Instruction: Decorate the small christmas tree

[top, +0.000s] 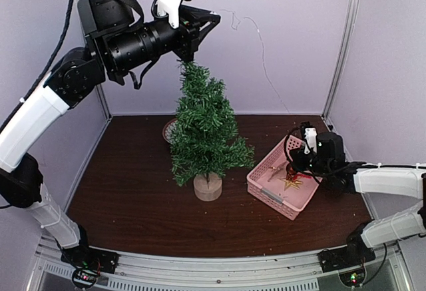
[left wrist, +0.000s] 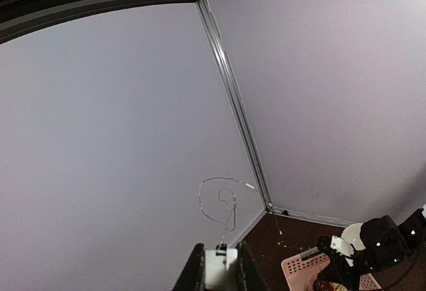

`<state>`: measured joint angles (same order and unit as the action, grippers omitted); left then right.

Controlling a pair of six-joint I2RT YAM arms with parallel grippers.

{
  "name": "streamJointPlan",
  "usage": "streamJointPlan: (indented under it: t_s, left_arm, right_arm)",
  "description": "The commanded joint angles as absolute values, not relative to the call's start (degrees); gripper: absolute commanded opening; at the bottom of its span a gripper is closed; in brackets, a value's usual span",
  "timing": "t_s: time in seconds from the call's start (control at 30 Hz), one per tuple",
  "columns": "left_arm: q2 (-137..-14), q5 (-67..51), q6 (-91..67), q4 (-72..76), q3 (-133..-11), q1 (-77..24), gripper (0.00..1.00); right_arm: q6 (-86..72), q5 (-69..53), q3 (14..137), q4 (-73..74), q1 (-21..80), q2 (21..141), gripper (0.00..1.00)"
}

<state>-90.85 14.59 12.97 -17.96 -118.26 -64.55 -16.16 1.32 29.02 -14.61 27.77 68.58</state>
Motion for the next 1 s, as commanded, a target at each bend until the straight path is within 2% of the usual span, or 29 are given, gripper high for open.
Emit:
streamJointPlan:
  t_s: [0.0,0.17,0.37,0.6,0.77,0.97]
  left_arm:
    - [-88.2,19.3,13.7,-14.7,-114.6,-64.3,0.0]
    - [-86.9,23.4,12.6,-14.5,-110.2,-63.8,0.0]
    - [-85.3,20.9,11.7,-13.0,-105.6,-63.5,0.0]
    - [-84.8,19.7,11.2,-12.3,-103.6,-63.5,0.0]
    - [-82.6,20.3,11.2,-11.2,-101.9,-63.5,0.0]
    - [-77.6,23.6,12.6,-7.4,-98.6,-63.5,0.0]
  right_arm:
    - [-14.5,0.2,33.8,-12.3,27.4,67.0,0.0]
    - [-12.3,-3.4,40.7,-1.2,27.6,56.3,0.0]
    - [-9.3,-4.0,50.6,12.3,27.7,49.5,0.0]
    - [-7.8,-2.1,50.0,18.0,27.6,56.1,0.0]
    - [-8.3,-2.5,49.7,15.3,27.7,50.2,0.0]
    - [-5.3,-2.3,57.6,20.3,27.7,49.1,0.0]
